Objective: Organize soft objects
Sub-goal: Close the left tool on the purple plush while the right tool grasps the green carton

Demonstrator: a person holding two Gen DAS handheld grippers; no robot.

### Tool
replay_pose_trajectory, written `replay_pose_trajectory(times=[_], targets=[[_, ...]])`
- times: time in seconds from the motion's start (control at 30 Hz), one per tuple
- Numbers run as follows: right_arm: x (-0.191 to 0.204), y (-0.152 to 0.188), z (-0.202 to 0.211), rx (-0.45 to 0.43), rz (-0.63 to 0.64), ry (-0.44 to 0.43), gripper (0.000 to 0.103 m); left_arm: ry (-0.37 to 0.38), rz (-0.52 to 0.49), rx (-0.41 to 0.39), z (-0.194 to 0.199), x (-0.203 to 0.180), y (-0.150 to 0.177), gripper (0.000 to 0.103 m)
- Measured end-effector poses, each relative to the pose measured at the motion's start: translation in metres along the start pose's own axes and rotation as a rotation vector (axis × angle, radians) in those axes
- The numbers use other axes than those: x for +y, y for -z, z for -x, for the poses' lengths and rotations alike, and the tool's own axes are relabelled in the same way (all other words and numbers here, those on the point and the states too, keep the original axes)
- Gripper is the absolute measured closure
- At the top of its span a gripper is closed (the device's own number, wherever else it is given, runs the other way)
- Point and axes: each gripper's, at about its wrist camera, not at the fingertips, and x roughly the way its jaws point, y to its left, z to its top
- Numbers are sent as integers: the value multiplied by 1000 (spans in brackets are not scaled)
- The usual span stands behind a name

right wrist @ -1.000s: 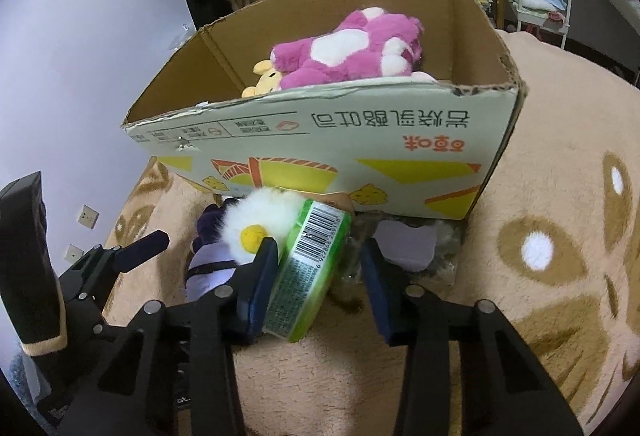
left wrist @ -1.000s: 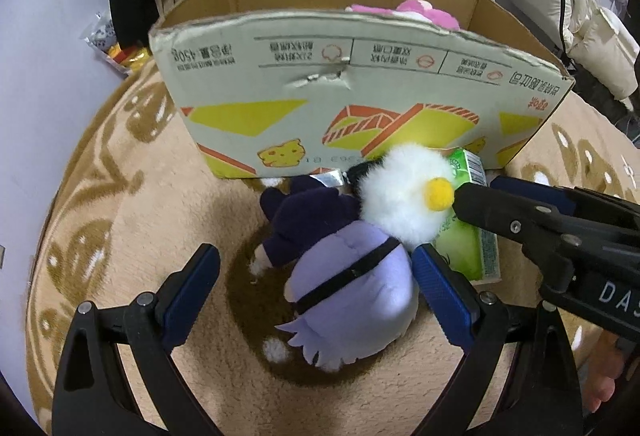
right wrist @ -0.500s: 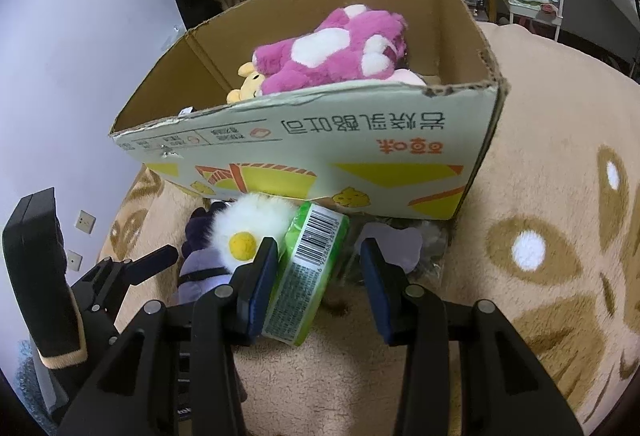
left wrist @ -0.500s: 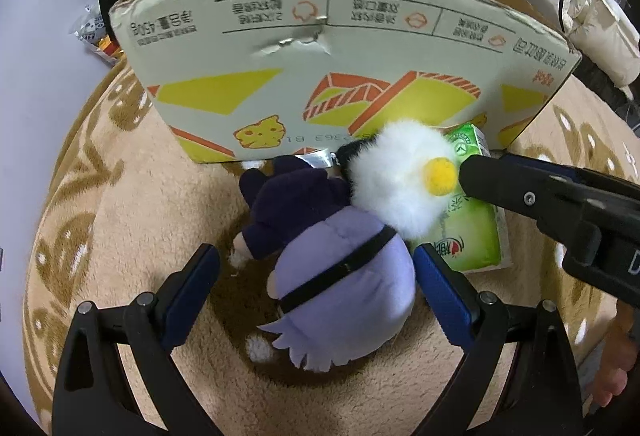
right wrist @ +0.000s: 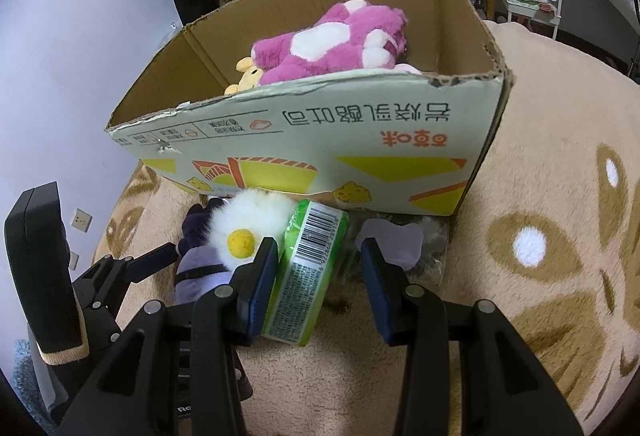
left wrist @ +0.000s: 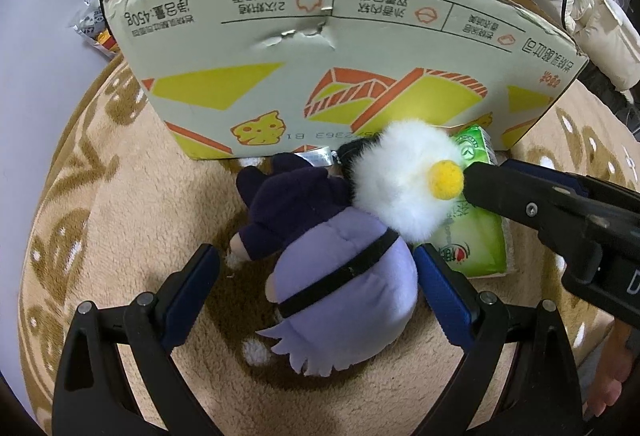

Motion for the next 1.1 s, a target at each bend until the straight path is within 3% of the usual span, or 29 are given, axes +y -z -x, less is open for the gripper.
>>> replay_pose_trajectory(times=[0.3, 0.67, 1.1], targets=[[12, 3, -4, -18, 47, 8, 71, -1, 7, 10, -5, -4, 4, 8], [9, 2, 4, -36, 28, 16, 72, 46, -11, 42, -1, -9, 6, 43], [8, 5, 21, -71, 22, 43, 72, 8, -10, 1, 24, -1, 13, 46]])
